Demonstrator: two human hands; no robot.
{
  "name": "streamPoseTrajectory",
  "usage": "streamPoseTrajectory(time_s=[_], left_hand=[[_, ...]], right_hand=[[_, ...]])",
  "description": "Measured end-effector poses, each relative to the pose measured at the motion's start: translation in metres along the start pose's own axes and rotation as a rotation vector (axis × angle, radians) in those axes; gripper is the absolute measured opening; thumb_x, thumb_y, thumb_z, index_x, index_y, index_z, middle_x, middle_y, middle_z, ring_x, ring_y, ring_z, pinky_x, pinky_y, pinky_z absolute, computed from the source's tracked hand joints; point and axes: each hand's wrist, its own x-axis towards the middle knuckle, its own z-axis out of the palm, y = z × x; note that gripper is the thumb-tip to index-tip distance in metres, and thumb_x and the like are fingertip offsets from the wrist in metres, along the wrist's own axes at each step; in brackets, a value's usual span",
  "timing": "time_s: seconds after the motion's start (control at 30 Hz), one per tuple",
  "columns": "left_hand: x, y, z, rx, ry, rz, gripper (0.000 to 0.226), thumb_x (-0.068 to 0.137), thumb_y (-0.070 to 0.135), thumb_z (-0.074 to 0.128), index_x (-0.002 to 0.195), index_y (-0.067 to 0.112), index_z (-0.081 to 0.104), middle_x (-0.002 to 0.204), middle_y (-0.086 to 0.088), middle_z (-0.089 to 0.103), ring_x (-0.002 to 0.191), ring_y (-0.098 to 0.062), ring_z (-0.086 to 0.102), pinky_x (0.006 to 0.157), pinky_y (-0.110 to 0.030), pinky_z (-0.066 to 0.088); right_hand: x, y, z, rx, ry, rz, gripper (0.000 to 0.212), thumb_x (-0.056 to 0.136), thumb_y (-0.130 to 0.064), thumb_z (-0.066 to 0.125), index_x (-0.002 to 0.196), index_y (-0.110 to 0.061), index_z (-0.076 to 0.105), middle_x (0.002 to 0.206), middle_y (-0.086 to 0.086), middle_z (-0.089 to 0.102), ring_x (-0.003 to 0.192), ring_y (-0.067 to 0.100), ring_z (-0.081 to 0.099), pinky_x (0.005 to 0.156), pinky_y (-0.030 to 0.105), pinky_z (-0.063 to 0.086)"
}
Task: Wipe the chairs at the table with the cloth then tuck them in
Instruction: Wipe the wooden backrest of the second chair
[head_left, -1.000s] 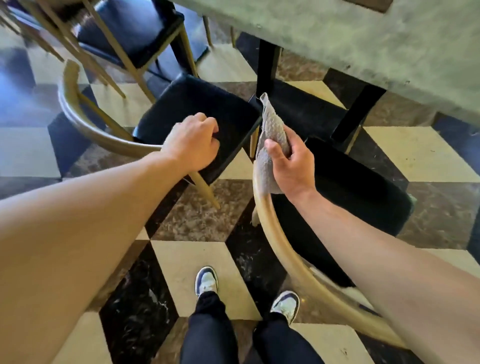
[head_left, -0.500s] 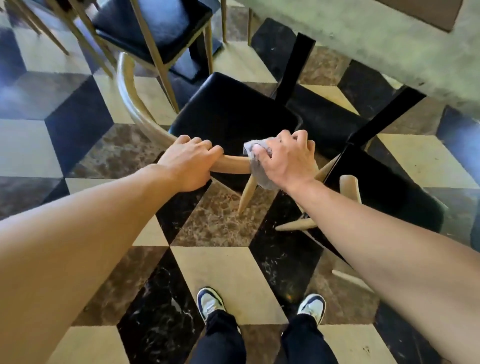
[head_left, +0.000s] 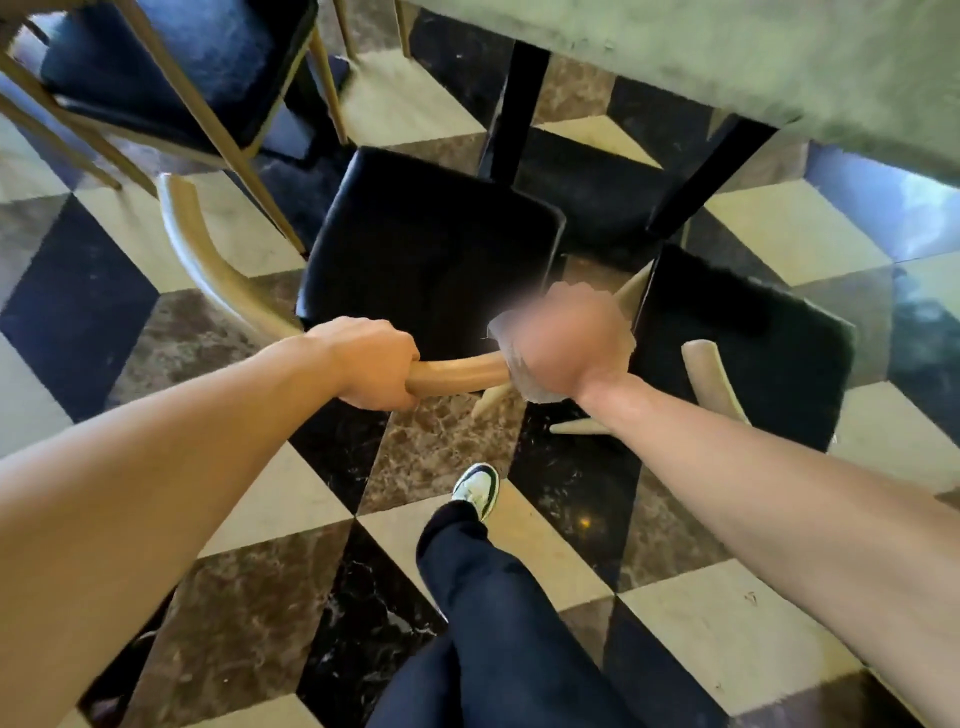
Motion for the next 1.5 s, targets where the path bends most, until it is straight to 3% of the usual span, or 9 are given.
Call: streamPoseTrajectory(time_s=[0.2,0.47,0.63,0.77,0.83,1.0,1.2,1.37,1.5], left_hand=[[0.003,-0.004,0.002,-0.016,-0.039,0.037,0.015,0.075,0.041,0.066,0.088,0.038,0.063,0.069,0.011,0.063,0.054,-0.008,0.061,0.042,-0.024,0.037],[0.006,-0.007,0.008,-0.009,0.006,0.093,0.015,0.07,0.041,0.058,0.069,0.027,0.054,0.066,0.008,0.057,0.051,-0.014,0.057,0.041,-0.024,0.034],[0.005,-0.01,0.006,-0.08,-0.012,0.14,0.015,0.071,0.031,0.059,0.084,0.026,0.062,0.074,0.004,0.057,0.056,-0.019,0.057,0.043,-0.027,0.036],[0.007,-0.014,0.007,-0.106,-0.024,0.22,0.01,0.077,0.029,0.062,0.08,0.027,0.053,0.074,0.004,0.058,0.057,-0.018,0.057,0.043,-0.026,0.035],[0.013,-0.014,0.006,-0.106,-0.035,0.27,0.019,0.078,0.026,0.063,0.073,0.026,0.044,0.074,0.003,0.058,0.056,-0.017,0.057,0.042,-0.026,0.034],[0.016,-0.015,0.007,-0.078,-0.066,0.314,0.019,0.076,0.02,0.067,0.082,0.025,0.049,0.077,0.0,0.06,0.059,-0.021,0.062,0.043,-0.029,0.042],[0.015,-0.013,0.005,-0.062,-0.026,0.31,0.021,0.078,0.017,0.066,0.073,0.023,0.046,0.075,0.0,0.06,0.056,-0.021,0.061,0.042,-0.028,0.04],[0.015,-0.016,0.006,0.046,-0.025,0.456,0.009,0.082,0.023,0.056,0.087,0.022,0.063,0.078,0.004,0.057,0.07,-0.022,0.059,0.06,-0.034,0.052],[0.013,-0.015,0.004,-0.008,0.058,0.42,0.004,0.079,0.025,0.059,0.077,0.022,0.061,0.074,0.003,0.059,0.065,-0.021,0.059,0.056,-0.033,0.051]], right_hand=[[-0.005,-0.015,-0.004,0.034,0.029,0.065,0.035,0.09,-0.033,0.058,0.06,-0.016,0.063,0.063,0.002,0.053,0.065,0.025,0.049,0.068,0.041,0.04],[-0.023,-0.092,-0.003,0.135,0.025,0.216,0.034,0.095,-0.039,0.057,0.073,-0.015,0.068,0.073,0.007,0.061,0.073,0.026,0.054,0.074,0.044,0.045],[-0.022,-0.057,-0.006,0.149,0.01,-0.022,0.04,0.094,-0.037,0.052,0.074,-0.007,0.068,0.074,0.011,0.06,0.068,0.03,0.055,0.069,0.042,0.045],[-0.004,-0.019,-0.016,0.092,-0.06,0.003,0.037,0.092,-0.032,0.051,0.066,-0.007,0.062,0.071,0.01,0.057,0.067,0.031,0.052,0.07,0.043,0.044],[0.007,-0.005,-0.014,0.088,-0.104,0.103,0.038,0.09,-0.032,0.05,0.064,-0.008,0.063,0.071,0.01,0.058,0.068,0.032,0.051,0.071,0.044,0.043],[0.021,0.003,-0.004,0.308,-0.128,0.71,0.045,0.089,-0.046,0.049,0.066,-0.01,0.063,0.07,0.009,0.061,0.077,0.033,0.058,0.067,0.039,0.04],[-0.002,-0.05,-0.007,0.108,0.002,0.311,0.04,0.088,-0.032,0.05,0.062,-0.008,0.069,0.063,0.007,0.064,0.067,0.028,0.055,0.082,0.045,0.047],[-0.034,-0.144,0.022,0.152,0.291,0.434,0.031,0.091,-0.027,0.056,0.065,-0.014,0.068,0.069,0.003,0.066,0.076,0.025,0.059,0.091,0.045,0.046],[-0.03,-0.125,0.016,0.118,0.247,0.249,0.04,0.097,-0.031,0.048,0.068,-0.012,0.068,0.067,0.005,0.065,0.066,0.028,0.057,0.081,0.045,0.046]])
